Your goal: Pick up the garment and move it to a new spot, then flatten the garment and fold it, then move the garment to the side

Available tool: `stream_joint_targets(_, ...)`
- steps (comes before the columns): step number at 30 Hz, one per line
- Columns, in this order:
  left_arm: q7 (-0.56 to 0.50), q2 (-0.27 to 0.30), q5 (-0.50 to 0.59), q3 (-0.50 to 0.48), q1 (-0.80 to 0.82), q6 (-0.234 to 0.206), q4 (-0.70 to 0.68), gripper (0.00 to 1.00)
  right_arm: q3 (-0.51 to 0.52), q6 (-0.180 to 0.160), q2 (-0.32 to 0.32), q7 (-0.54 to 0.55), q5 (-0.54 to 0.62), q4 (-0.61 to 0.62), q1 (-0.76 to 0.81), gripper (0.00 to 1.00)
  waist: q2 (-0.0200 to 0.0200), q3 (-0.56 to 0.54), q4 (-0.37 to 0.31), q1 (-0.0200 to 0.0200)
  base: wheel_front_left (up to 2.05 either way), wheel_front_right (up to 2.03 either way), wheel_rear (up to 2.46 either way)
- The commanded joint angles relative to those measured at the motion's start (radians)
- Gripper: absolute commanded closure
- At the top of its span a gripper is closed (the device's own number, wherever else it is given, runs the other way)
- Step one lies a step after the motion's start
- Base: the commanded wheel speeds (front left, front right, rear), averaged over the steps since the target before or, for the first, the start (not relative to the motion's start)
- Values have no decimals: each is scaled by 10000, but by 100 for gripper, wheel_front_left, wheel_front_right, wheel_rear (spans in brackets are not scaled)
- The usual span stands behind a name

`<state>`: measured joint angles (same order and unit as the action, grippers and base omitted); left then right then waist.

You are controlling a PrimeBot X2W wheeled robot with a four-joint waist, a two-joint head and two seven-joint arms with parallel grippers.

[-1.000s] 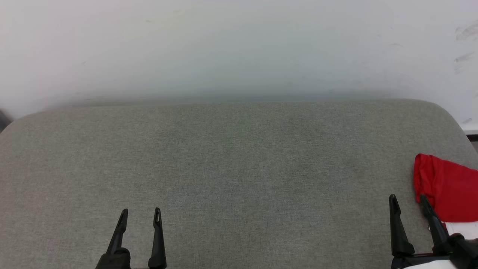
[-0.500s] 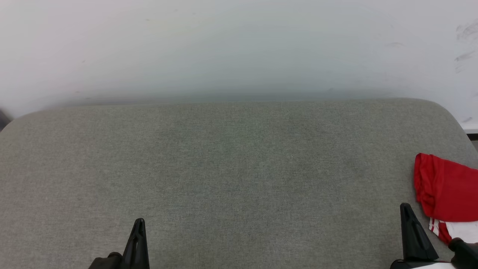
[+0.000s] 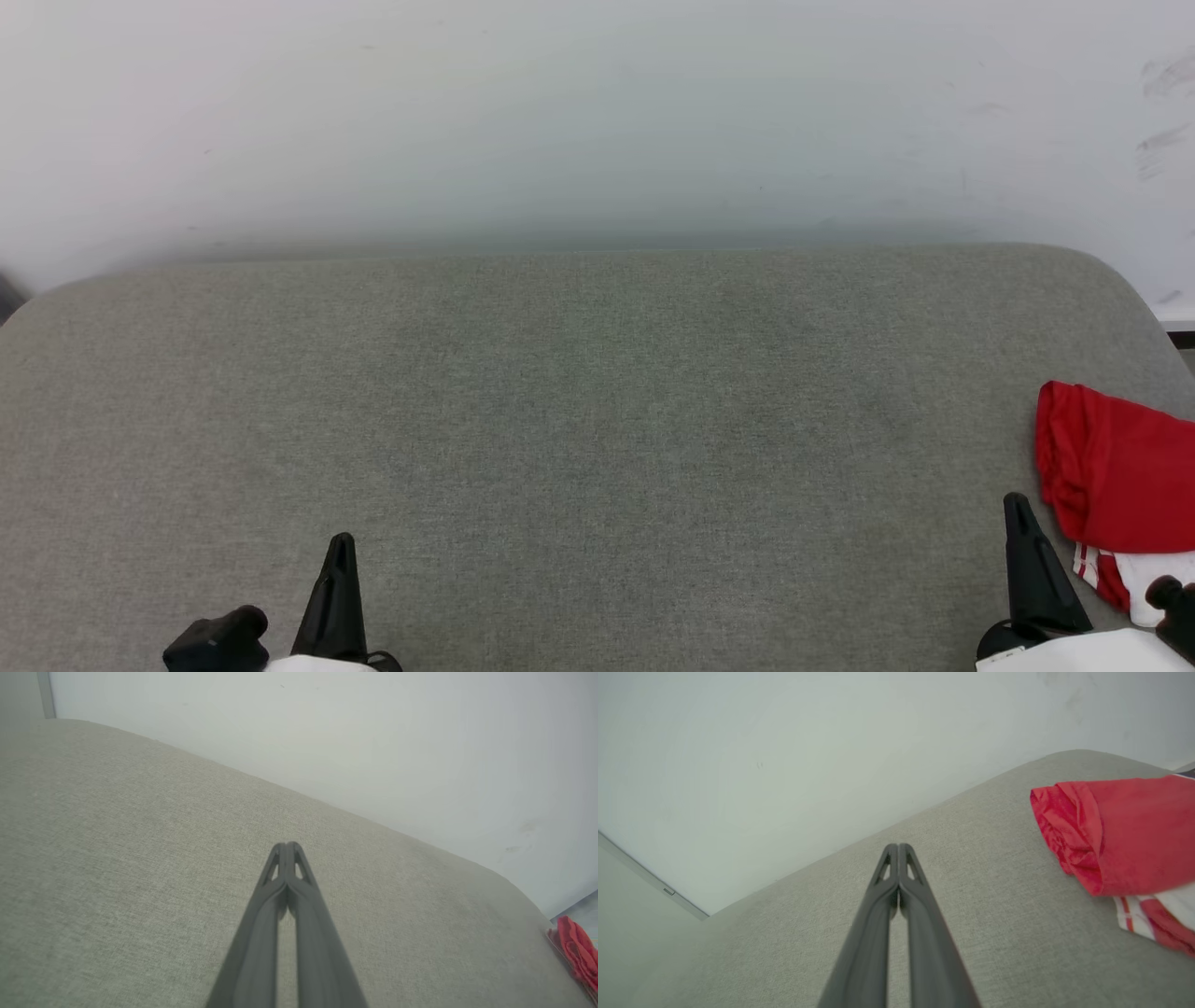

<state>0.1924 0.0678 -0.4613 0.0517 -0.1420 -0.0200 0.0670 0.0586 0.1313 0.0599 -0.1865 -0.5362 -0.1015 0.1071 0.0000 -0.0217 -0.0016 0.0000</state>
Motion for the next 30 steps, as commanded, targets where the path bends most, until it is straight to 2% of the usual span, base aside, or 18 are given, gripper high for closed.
stream_joint_targets(1, -59, 88, -442, -57, 298, 74, -61, 100, -6, -2, 107, 68, -431, 74, -310, 100, 0, 3, 1, 0, 0, 0, 0)
stream_joint_targets(30, -965, 220, -4945, -369, 1173, 646, 628, 100, -1, -3, 198, 1024, -4574, -479, -1044, 100, 0, 72, 5, 0, 0, 0, 0)
